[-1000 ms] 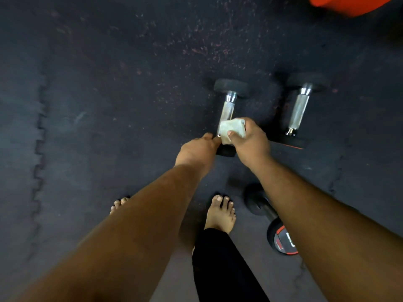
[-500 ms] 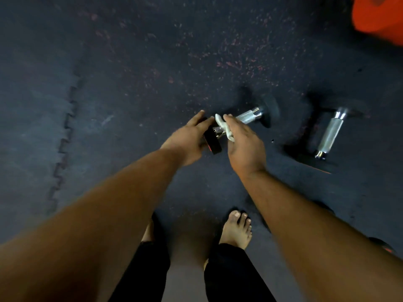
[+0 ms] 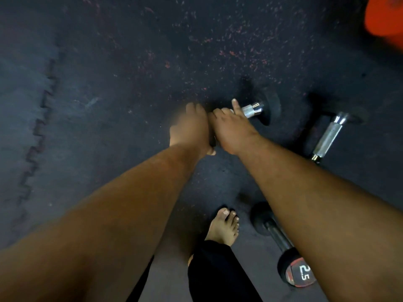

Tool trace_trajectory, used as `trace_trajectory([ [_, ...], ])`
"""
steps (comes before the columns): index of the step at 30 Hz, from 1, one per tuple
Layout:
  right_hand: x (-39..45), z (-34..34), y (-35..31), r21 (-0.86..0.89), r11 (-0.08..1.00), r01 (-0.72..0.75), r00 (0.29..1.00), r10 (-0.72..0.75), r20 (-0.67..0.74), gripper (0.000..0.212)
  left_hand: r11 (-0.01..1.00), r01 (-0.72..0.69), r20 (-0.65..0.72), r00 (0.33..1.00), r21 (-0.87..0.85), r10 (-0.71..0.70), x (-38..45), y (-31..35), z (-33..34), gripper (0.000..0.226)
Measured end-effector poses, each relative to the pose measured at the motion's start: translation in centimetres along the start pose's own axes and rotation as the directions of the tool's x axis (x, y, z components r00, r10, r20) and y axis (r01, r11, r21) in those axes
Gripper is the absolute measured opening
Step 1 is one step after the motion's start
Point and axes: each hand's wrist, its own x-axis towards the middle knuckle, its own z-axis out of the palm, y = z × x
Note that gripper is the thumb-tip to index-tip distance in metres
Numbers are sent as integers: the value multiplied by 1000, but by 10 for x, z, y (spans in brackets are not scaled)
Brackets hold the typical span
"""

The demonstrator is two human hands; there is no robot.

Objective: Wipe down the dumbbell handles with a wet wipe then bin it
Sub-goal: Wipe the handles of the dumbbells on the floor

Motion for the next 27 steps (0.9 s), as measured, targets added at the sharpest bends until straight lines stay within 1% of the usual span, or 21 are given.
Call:
trace_trajectory([
  [1,7,-3,1,18,1000,7,1000,-7,20,48,1000,14,12,1000,-20,-14,1,0,-2,127],
  [3,7,3,2,11,1000,5,1000,-5,-6,52,998,40,31,999,-52,-39,3,1,-7,125],
  [6,-22,25,-2,-108,993,-56,993,45,-106,67,998,53,35,998,-33,-51,4,3,-10,118],
  [8,-39,35,-7,-202,974,-103,990,81,-112,67,998,63,28,998,-19,-62,4,4,-10,122],
  [9,-39,35,-8,-218,969,-119,990,100,-94,65,998,65,22,998,-13,-65,3,4,-9,124],
  [11,-22,20,-9,-162,981,-108,994,101,-47,55,998,67,10,998,-2,-67,1,5,-7,125],
  [13,5,-5,-6,-38,997,-65,997,67,47,39,998,67,5,998,19,-67,-2,6,-6,127],
  [15,19,-15,-2,11,997,-71,990,69,126,34,998,65,18,998,14,-66,-2,8,-7,128],
  [16,16,-11,-1,10,997,-74,992,72,103,35,998,67,24,997,10,-67,-2,8,-8,128],
  [17,8,-3,-1,2,997,-81,996,81,43,40,997,69,24,997,15,-70,-2,7,-10,127],
  [19,-20,19,-5,-25,993,-115,991,112,-78,58,997,78,16,997,26,-79,-2,7,-13,125],
  [20,-36,28,-6,-56,991,-123,988,117,-101,65,996,80,9,997,32,-80,-2,7,-13,123],
  [21,-47,36,-6,-95,987,-128,987,117,-109,67,996,80,3,997,37,-80,-2,8,-12,121],
  [23,-45,35,-4,-128,983,-135,987,122,-105,63,996,81,-4,997,46,-80,-2,10,-8,118],
  [25,-18,20,-1,-107,986,-124,990,116,-81,42,996,78,-1,997,49,-78,-1,10,-6,116],
  [26,-3,9,2,-77,992,-99,995,98,-18,32,996,77,0,997,47,-77,-1,10,-5,117],
  [27,10,4,6,-47,996,-79,997,79,9,26,996,74,0,997,49,-74,-1,9,-6,119],
])
